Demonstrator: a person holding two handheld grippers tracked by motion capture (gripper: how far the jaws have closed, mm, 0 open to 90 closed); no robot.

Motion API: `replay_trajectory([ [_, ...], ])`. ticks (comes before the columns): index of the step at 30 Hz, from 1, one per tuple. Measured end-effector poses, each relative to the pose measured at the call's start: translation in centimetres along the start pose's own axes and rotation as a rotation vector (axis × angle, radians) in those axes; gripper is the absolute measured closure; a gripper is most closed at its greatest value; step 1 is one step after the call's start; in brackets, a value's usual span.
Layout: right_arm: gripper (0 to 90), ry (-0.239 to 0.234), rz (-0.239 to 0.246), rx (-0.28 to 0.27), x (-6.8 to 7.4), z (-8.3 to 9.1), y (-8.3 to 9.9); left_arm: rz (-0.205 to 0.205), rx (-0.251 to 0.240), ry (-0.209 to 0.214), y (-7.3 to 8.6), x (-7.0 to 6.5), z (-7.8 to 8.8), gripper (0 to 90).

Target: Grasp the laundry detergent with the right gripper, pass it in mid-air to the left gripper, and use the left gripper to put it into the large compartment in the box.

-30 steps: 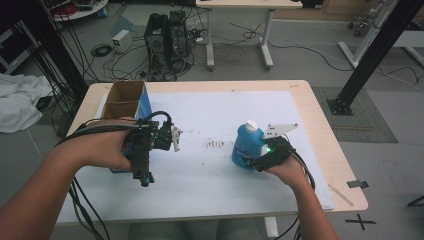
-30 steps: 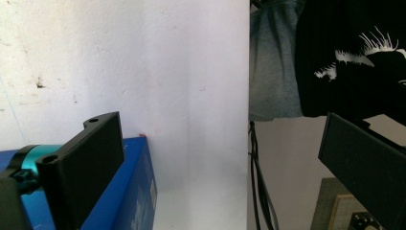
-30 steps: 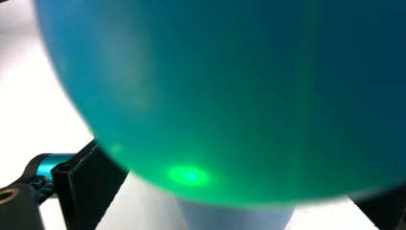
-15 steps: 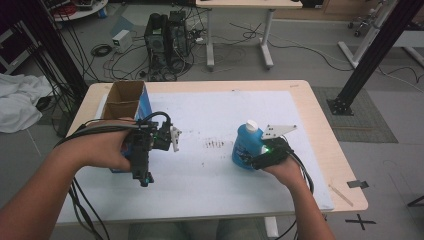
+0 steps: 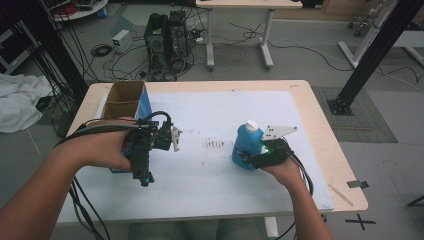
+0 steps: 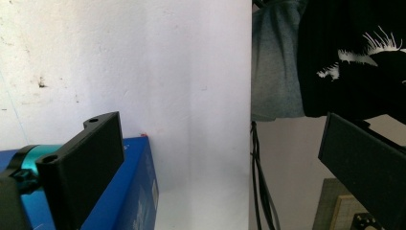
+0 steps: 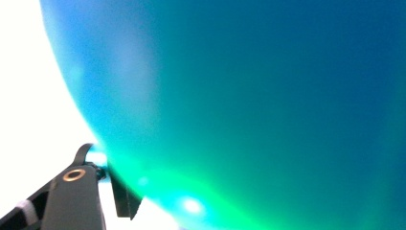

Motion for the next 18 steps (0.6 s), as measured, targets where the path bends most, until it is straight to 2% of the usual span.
replay_trajectory([
  [1, 24.7, 0.0, 0.0, 0.0, 0.0, 0.0, 0.0, 0.0, 0.0, 0.0, 0.0, 0.0, 0.0, 1.8],
  [2, 25.8, -0.01, -0.025, 0.018, 0.26, 0.02, 0.06, 0.0, -0.001, -0.003, -0.01, -0.01, 0.0, 1.8],
  [7, 28.2, -0.002, -0.006, 0.004, 0.06, -0.11, 0.09, -0.001, 0.004, 0.0, -0.06, 0.05, -0.11, 1.8],
  [8, 29.3, -0.008, -0.017, 0.011, 0.14, -0.13, 0.12, -0.001, 0.004, 0.003, -0.08, 0.08, -0.15, 1.8],
  [9, 30.6, -0.004, -0.006, 0.005, 0.04, -0.16, 0.12, -0.001, 0.004, 0.003, -0.08, 0.08, -0.15, 1.8],
  [14, 32.7, -0.003, -0.012, 0.008, 0.06, -0.15, 0.17, -0.001, 0.006, -0.004, -0.12, 0.11, -0.1, 1.8],
  [15, 33.7, 0.004, -0.004, 0.004, 0.01, -0.16, 0.18, 0.011, 0.004, 0.008, -0.11, 0.07, -0.14, 1.8],
  [18, 34.0, -0.001, -0.02, 0.003, 0.11, -0.14, 0.17, 0.011, 0.004, 0.008, -0.1, 0.07, -0.13, 1.8],
])
Point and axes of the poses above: each handheld gripper's, and its own axes: z roughly backward along the jaws, y roughly out of its underside, x roughly to its left, the point moved 1 cm from there along -z, roughly forward along the jaws, and after that the axes turned 6 degrees about x, right-handed, at the moved point
